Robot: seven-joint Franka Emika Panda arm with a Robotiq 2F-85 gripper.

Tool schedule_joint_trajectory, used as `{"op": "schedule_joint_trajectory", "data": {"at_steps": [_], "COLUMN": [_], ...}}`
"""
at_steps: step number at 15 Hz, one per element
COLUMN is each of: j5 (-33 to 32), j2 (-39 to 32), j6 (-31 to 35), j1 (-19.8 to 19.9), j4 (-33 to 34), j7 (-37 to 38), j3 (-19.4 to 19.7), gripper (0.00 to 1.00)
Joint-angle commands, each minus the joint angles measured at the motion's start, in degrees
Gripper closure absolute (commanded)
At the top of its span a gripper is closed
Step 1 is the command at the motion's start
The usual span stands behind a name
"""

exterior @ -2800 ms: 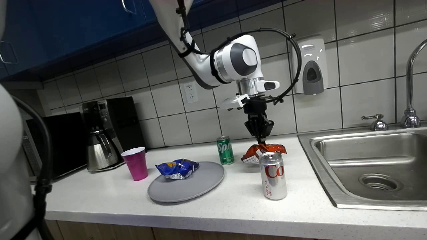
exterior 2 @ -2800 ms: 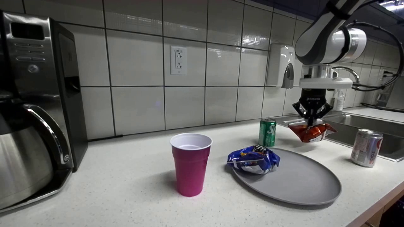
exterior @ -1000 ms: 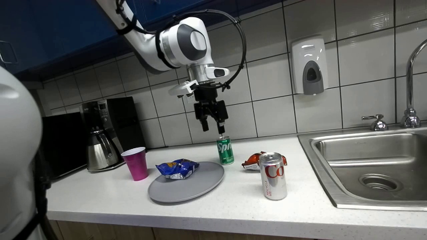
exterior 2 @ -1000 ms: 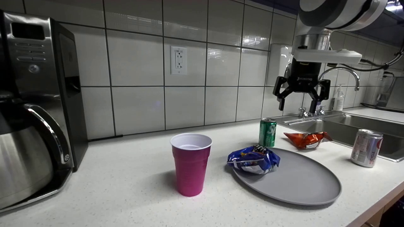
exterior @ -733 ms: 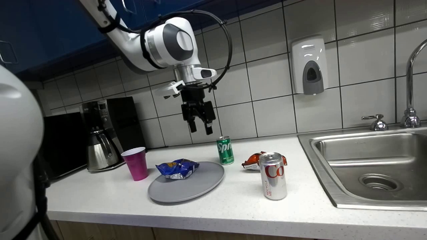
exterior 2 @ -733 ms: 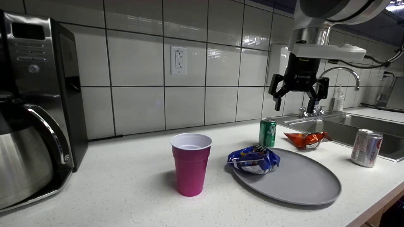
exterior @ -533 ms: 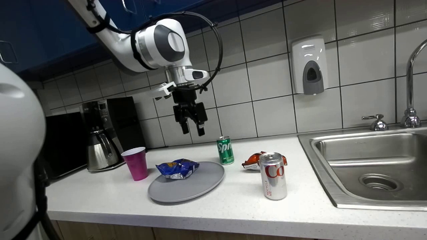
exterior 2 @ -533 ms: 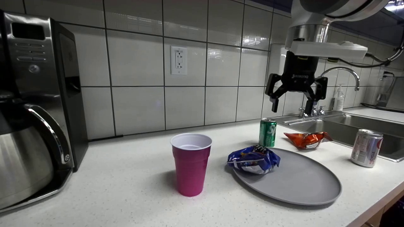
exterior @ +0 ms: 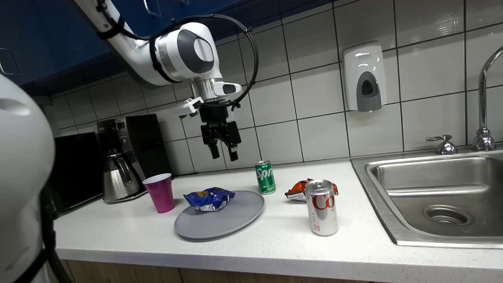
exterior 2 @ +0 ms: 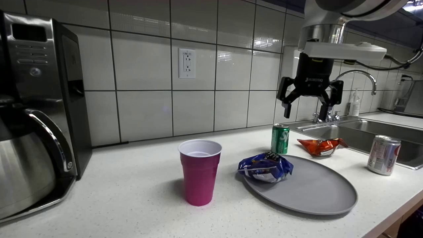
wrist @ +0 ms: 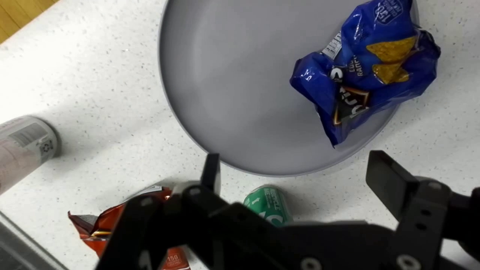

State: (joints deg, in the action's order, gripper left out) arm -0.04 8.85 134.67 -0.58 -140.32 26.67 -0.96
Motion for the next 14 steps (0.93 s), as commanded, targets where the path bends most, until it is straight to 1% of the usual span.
{"op": "schedule_joint_trajectory", "data": {"at_steps": [1, 3, 4, 11, 14], "j5": [0.17, -0.09, -0.62, -4.54, -6.45], "j2": [0.01, 0.0, 0.09, -0.41, -1.71], "j6": [-0.12, 0.16, 0.37, 3.03, 3.72], "j1": [0.71, 0.62, 0.62, 0.2, -0.11], "j4": [0.07, -0.07, -0.15, -0.19, 0.12], "j7": [-0.15, 0.07, 2.1, 20.09, 28.48], "j3": [-0.69, -0.86, -1.28, -5.33, -6.94], "gripper": [0.0, 0.0, 0.0, 0.0, 0.0]}}
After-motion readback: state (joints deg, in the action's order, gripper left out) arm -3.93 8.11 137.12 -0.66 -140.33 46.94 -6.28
